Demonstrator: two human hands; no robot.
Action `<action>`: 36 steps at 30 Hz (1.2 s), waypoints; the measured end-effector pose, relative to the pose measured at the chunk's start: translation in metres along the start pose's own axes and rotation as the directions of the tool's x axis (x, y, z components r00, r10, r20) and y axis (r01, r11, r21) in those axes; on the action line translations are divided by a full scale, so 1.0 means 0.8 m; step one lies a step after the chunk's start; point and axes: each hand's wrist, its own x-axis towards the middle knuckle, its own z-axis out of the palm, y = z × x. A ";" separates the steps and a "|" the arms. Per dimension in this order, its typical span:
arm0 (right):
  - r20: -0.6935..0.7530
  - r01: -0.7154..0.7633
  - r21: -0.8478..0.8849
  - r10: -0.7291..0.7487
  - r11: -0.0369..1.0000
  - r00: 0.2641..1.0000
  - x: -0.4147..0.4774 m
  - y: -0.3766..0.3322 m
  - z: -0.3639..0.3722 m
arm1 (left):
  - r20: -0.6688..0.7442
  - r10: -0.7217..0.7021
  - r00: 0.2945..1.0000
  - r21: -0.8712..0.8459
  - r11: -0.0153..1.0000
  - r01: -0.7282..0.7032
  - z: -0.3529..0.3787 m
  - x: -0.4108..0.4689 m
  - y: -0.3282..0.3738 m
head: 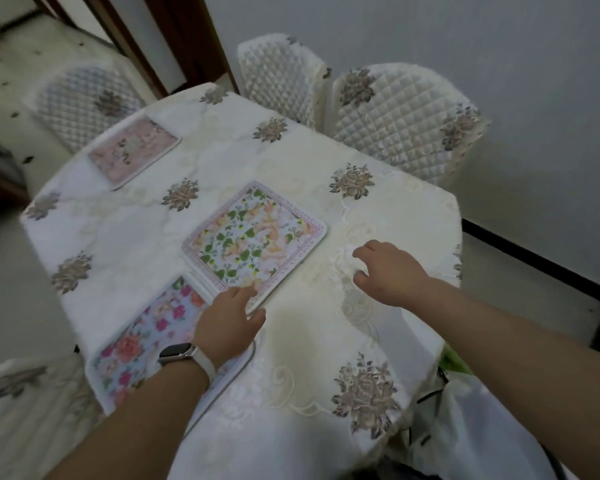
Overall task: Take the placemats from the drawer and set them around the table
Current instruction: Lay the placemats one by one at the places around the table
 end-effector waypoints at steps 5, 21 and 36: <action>0.057 0.017 0.025 -0.018 1.000 0.998 0.066 -0.006 0.015 | 0.043 -0.200 0.979 -0.128 0.971 0.204 0.002 0.025 -0.027; 0.181 -0.266 0.211 0.230 0.940 0.956 0.254 -0.053 0.057 | 0.185 -0.619 0.763 -0.698 0.464 0.545 0.026 0.129 -0.105; 0.071 -0.275 0.285 0.266 0.918 0.961 0.288 -0.054 0.080 | 0.160 -0.758 0.632 -0.860 0.208 0.467 0.042 0.163 -0.116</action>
